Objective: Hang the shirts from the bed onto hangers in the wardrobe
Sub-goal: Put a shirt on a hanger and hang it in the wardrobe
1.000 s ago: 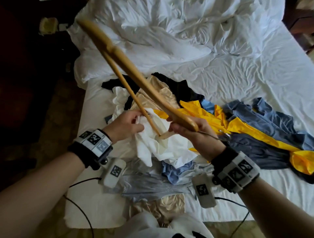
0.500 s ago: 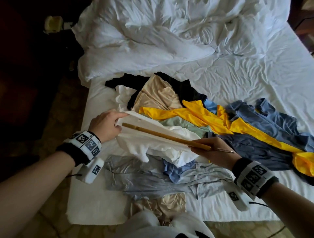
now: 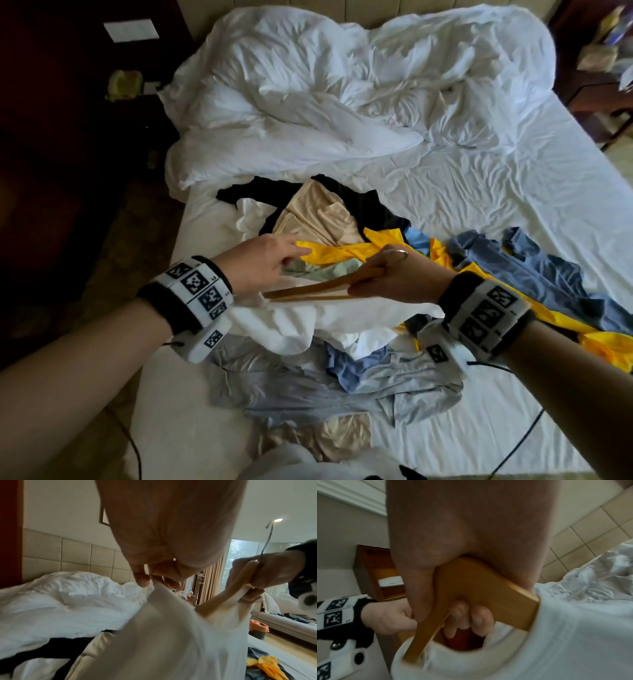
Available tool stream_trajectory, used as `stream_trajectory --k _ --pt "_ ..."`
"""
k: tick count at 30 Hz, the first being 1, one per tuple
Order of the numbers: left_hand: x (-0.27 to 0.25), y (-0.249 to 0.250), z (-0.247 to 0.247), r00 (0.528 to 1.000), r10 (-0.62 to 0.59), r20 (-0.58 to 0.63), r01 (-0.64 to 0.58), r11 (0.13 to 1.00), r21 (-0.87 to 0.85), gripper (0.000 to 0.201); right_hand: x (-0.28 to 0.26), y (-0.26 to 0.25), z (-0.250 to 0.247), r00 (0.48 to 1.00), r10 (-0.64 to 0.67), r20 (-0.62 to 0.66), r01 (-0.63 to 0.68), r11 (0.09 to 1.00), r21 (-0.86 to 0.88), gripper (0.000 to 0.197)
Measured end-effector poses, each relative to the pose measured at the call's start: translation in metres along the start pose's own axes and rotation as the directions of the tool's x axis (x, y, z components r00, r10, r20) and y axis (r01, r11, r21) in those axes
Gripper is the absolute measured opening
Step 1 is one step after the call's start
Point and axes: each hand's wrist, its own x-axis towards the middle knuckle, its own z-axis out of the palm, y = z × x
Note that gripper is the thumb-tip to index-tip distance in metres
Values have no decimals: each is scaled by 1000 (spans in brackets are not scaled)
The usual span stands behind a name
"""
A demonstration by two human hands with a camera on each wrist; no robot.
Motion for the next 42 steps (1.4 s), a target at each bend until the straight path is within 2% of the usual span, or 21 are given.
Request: stream_trajectory --k 3,5,6,7,9,10,11,14,16,19,21,24,28,30,31,33,35,36,38,40,42 --pt "-5 0 -16 996 -45 -79 47 999 25 44 4 -15 -15 995 -17 -95 18 1000 3 13" --pt "-15 -4 -24 976 -29 -217 33 999 13 33 2 -18 -22 986 14 -168 -7 999 42 7" --pt "-21 -7 -25 949 2 -315 5 1000 23 30 2 -17 -25 981 38 -190 -16 994 113 3" --pt "-26 -8 -25 908 26 -419 -2 998 59 26 2 -18 -26 976 54 -210 -10 979 204 10" --pt "-33 -5 -22 781 18 -625 80 988 129 15 4 -20 -30 965 108 -237 -7 921 389 36" --pt "-34 -2 -21 718 -27 -695 147 983 114 22 5 -24 -32 961 132 -244 -6 889 459 35" --pt "-34 2 -21 685 -105 -721 211 976 58 32 5 -30 -34 959 152 -239 -9 861 508 28" --pt "-18 17 -32 665 -449 -597 358 893 -273 51 6 -50 -42 966 151 -210 -2 815 580 21" --pt "-4 25 -49 638 -583 -504 399 809 -432 51 8 -68 -49 966 129 -225 35 796 605 26" --pt "15 36 -85 618 -645 -449 413 753 -512 42 11 -99 -68 953 135 -273 63 788 612 24" --pt "25 45 -109 591 -673 -445 483 736 -473 40 12 -120 -85 945 121 -304 95 789 607 26" --pt "36 56 -144 525 -641 -559 530 761 -375 51 15 -152 -111 922 80 -378 171 792 586 32" --pt "35 70 -191 523 -512 -681 381 856 -350 36 14 -184 -146 873 29 -487 269 804 530 28" --pt "30 75 -208 506 -409 -759 382 896 -229 30 10 -191 -158 850 7 -526 285 834 472 20" --pt "27 78 -213 517 -342 -785 382 913 -146 33 9 -192 -162 841 -4 -540 294 843 451 19" --pt "18 82 -221 590 -182 -787 408 908 96 38 5 -194 -171 832 -23 -554 305 853 423 19" --pt "5 85 -229 710 -54 -702 472 776 419 29 -1 -194 -180 828 -41 -559 293 881 370 23" --pt "-1 84 -234 769 -50 -637 488 690 535 23 -4 -192 -186 829 -38 -559 267 904 333 25" --pt "-13 77 -247 826 -118 -552 501 604 620 23 -8 -185 -196 832 -31 -554 225 932 286 29" --pt "-21 68 -257 831 -193 -522 527 572 628 28 -8 -176 -205 833 -46 -551 190 960 207 33" --pt "-26 64 -264 832 -232 -504 533 584 612 28 -7 -170 -208 854 -43 -519 77 996 44 28"
